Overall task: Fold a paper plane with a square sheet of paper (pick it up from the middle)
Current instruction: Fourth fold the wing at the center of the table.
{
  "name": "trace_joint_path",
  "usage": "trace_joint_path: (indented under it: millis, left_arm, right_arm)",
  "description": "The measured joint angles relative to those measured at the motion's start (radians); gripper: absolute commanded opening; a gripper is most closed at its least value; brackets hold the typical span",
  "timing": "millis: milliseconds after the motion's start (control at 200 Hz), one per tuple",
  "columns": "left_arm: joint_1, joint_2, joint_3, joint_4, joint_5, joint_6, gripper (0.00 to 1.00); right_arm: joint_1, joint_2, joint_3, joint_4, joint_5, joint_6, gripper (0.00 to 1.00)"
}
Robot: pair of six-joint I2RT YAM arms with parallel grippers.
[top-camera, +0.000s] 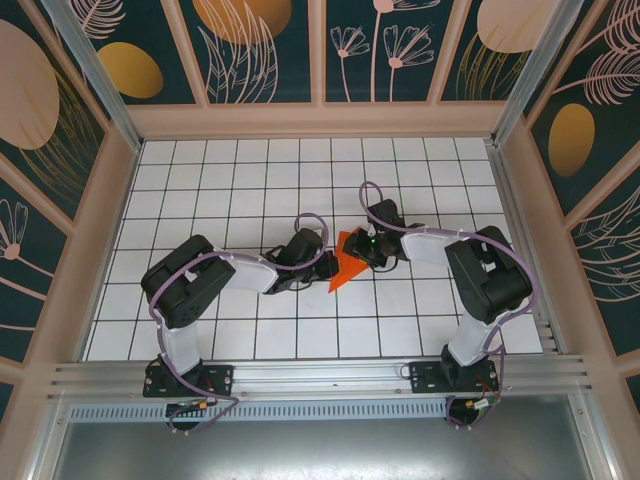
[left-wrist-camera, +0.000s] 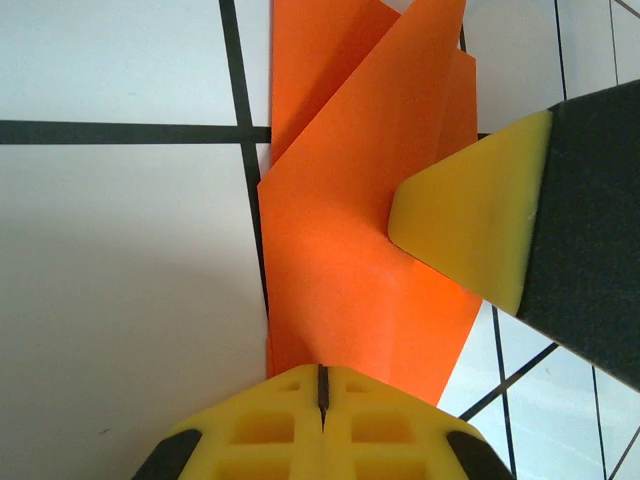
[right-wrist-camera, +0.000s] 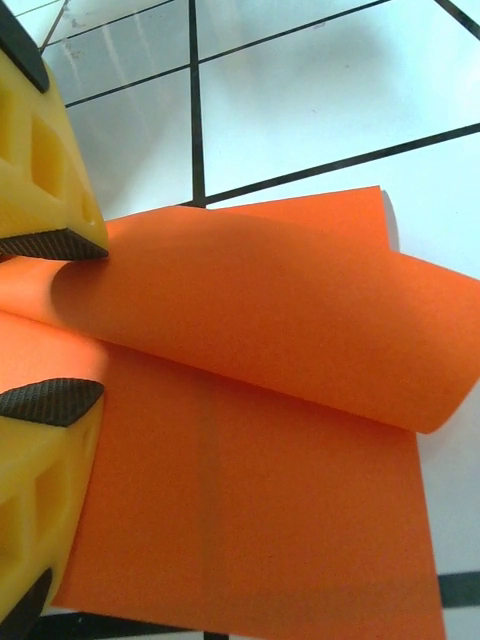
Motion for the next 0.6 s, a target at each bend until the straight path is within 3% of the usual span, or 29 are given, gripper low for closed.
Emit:
trace_joint_path:
  millis: [600]
  left_arm:
    - [0.000,0.013,0.038,-0.063,0.005,0.000,0.00]
  right_arm:
    - [0.008,0.006,0.018,-0.022,0.024,0.000,0.40]
